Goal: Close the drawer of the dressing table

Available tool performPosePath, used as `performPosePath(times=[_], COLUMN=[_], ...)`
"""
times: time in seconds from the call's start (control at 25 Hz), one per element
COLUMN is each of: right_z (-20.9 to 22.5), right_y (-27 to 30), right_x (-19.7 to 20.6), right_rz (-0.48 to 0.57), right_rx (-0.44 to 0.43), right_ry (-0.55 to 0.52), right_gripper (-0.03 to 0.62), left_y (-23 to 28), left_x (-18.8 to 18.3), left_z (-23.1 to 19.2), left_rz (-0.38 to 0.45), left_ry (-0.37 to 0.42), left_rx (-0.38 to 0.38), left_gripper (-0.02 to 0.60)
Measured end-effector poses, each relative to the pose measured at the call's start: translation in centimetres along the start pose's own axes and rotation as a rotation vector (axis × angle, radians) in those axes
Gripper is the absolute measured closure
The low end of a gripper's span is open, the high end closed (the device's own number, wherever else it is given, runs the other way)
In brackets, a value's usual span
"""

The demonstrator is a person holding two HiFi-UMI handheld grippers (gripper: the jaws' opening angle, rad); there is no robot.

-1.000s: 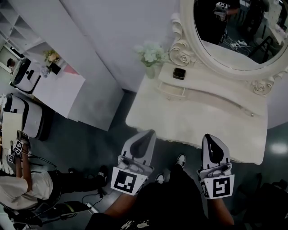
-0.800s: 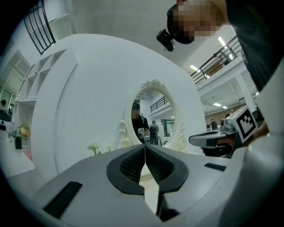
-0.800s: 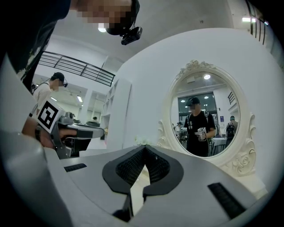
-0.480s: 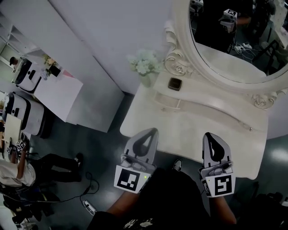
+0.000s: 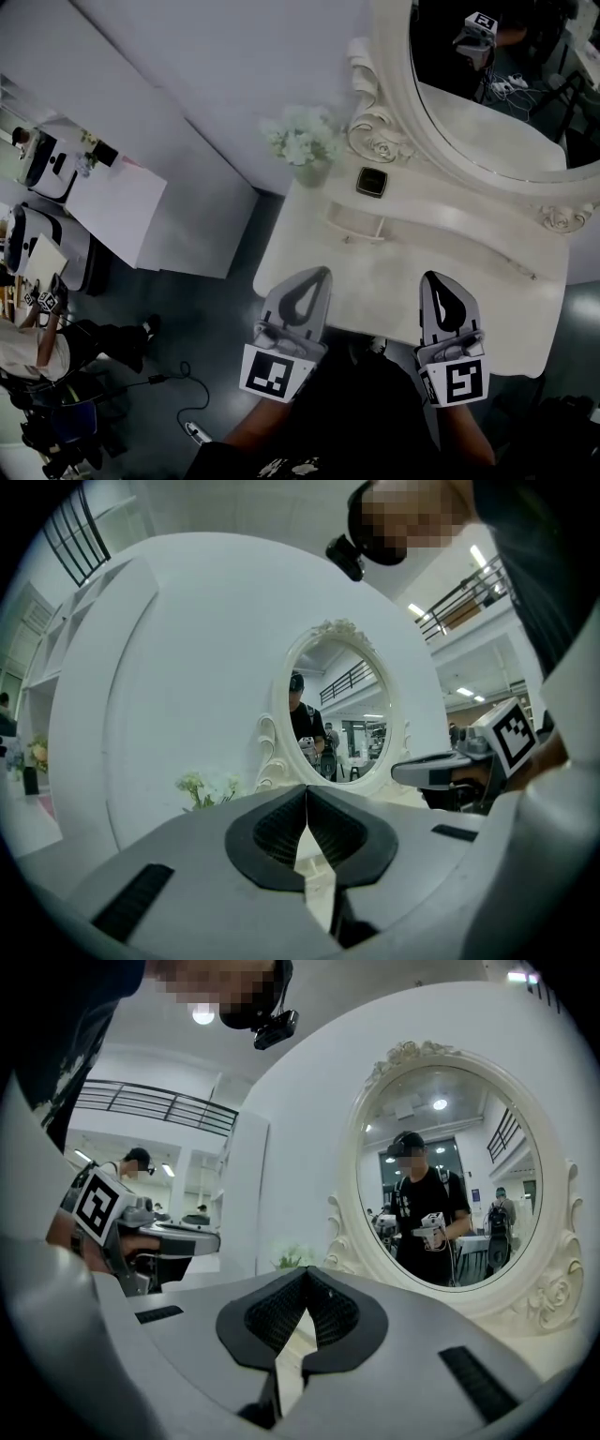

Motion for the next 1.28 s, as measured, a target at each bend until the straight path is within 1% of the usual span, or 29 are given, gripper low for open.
performPosePath(times=[0.08, 0.32, 0.56, 0.64, 0.8, 1.12, 1.28], right_z=[-0.7, -2.6, -4.9, -5.8, -6.7, -8.2, -8.6], right_y=[1.2, 4.8, 7.8, 8.7, 10.5, 14.8, 15.7], right_x=[0.6, 2.5, 5.7, 6.9, 9.3, 15.5, 18.4], right_rz=[-0.022, -0.099, -0.202, -0.246, -0.312, -0.472, -0.561], right_rx=[0.013, 0.036, 0.053, 0.053, 0.057, 0.047, 0.055], right_ry=[0.019, 0.071, 0.063, 0.095, 0.132, 0.190, 0.206], right_gripper=[0.595, 0.595, 0.595, 0.580, 0.502, 0.477, 0.476], left_y=[0.5, 2.4, 3.8, 4.0, 4.3, 4.7, 5.0], left_x=[0.6, 3.0, 5.9, 6.7, 7.9, 10.0, 10.5], left_z=[-1.3, -4.8, -6.9, -7.5, -8.5, -10.1, -10.6], left_rz=[-0.018, -0.085, -0.138, -0.155, -0.180, -0.249, -0.260], left_ry=[-0.016, -0.014, -0.053, -0.066, -0.078, -0.095, -0.099], left_rx=[0.024, 0.096, 0.159, 0.178, 0.202, 0.244, 0.256], left_gripper=[0.577, 0.577, 0.577, 0.577, 0.577, 0.577, 0.577])
Point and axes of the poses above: the fingertips, and each gripper's own axes: y forward along the fingers, z to its right, x out of its underside, the point moved 8 cm from there along -y, backward along the fingers, and after that the axes turned 1 degree about -x, right-handed, at the moved point
